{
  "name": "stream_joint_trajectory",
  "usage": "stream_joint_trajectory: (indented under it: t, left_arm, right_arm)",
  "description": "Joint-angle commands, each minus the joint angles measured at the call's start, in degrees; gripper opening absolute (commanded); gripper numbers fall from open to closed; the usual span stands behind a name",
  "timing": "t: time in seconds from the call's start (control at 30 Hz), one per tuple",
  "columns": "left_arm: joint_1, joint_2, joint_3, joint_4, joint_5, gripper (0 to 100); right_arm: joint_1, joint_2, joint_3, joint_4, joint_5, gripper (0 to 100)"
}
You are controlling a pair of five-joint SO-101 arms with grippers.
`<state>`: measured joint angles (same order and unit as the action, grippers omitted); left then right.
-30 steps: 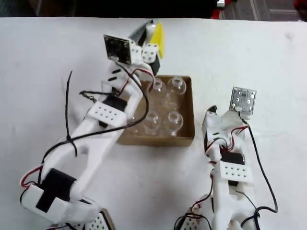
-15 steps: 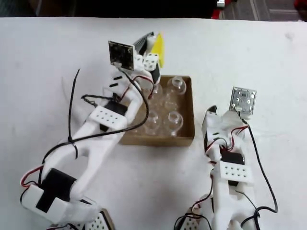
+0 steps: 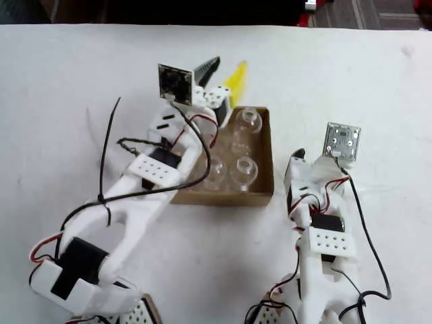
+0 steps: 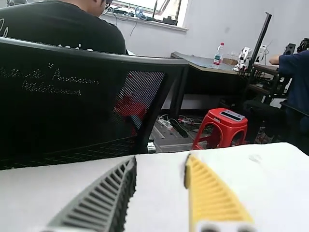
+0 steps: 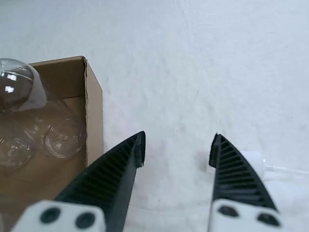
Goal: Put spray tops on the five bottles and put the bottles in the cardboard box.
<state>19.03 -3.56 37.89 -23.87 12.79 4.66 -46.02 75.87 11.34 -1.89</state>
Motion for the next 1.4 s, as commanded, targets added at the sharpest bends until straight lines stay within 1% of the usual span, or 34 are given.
stream_joint_trajectory:
  t: [0.0,0.23,0.53,0.67,0.87,1.2,1.27,1.37]
  left_arm:
    - [0.5,-1.0,-0.4,-1.5,0.2,11]
    - [0.5,-1.5,-0.3,-1.2,0.2,10]
    - [1.3,-9.5,7.6,-1.1,-0.3,10]
    - [-0.1,-7.8,7.7,-1.1,-0.3,10]
    - [0.7,-4.9,7.7,-1.3,-0.1,10]
    - [1.2,-4.7,8.4,-1.1,-0.3,10]
    - [1.1,-5.0,8.9,0.1,-0.3,10]
    - [0.8,-5.0,9.1,0.5,0.1,16]
  right_arm:
    - [0.5,0.0,-0.6,-1.3,0.7,19.8]
    - [0.5,-0.1,-0.6,-1.3,0.7,19.8]
    - [0.5,-0.1,-0.6,-1.3,0.7,19.8]
    - [0.5,0.0,-0.6,-1.3,0.7,19.8]
    - [0.5,0.0,-0.6,-1.3,0.7,19.8]
    - [0.5,0.0,-0.6,-1.3,0.7,19.8]
    - [0.5,0.0,-0.6,-1.3,0.7,19.8]
    - [0.5,0.0,-0.6,-1.3,0.7,19.8]
